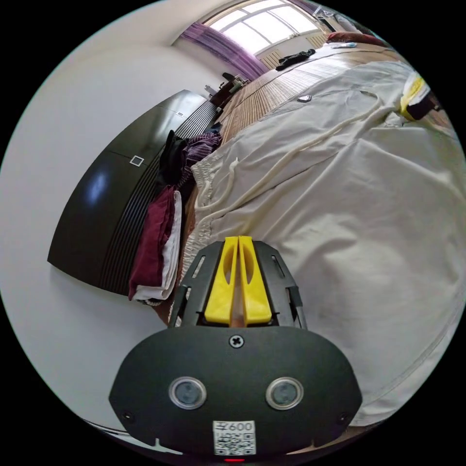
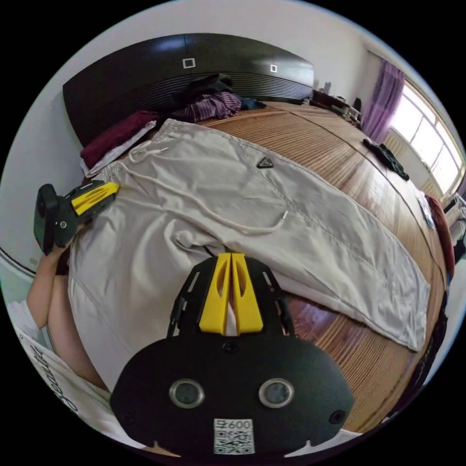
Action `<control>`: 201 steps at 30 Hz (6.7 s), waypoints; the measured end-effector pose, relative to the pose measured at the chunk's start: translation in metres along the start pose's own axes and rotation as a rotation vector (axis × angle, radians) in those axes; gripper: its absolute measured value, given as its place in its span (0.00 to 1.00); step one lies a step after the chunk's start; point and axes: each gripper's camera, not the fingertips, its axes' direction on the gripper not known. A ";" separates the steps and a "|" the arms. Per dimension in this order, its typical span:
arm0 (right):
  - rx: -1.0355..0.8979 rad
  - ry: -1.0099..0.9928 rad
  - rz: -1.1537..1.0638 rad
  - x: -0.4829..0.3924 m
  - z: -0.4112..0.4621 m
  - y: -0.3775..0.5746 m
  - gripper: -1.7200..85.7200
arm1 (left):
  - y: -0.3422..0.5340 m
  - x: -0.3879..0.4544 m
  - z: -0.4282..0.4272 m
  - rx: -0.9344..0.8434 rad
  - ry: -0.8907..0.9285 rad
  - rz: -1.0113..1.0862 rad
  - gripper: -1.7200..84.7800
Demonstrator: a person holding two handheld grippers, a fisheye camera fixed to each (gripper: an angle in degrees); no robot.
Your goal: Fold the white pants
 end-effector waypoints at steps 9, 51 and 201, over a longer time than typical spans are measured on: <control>0.125 -0.004 0.001 -0.016 -0.029 0.002 0.01 | 0.004 -0.028 0.003 0.005 0.066 -0.041 0.03; 0.010 -0.404 -0.006 -0.126 0.010 -0.161 0.08 | -0.001 -0.020 0.022 0.005 0.022 -0.006 0.03; 0.341 0.529 -0.710 -0.476 -0.221 0.267 0.09 | 0.419 -0.427 0.113 -0.076 1.674 -1.403 0.03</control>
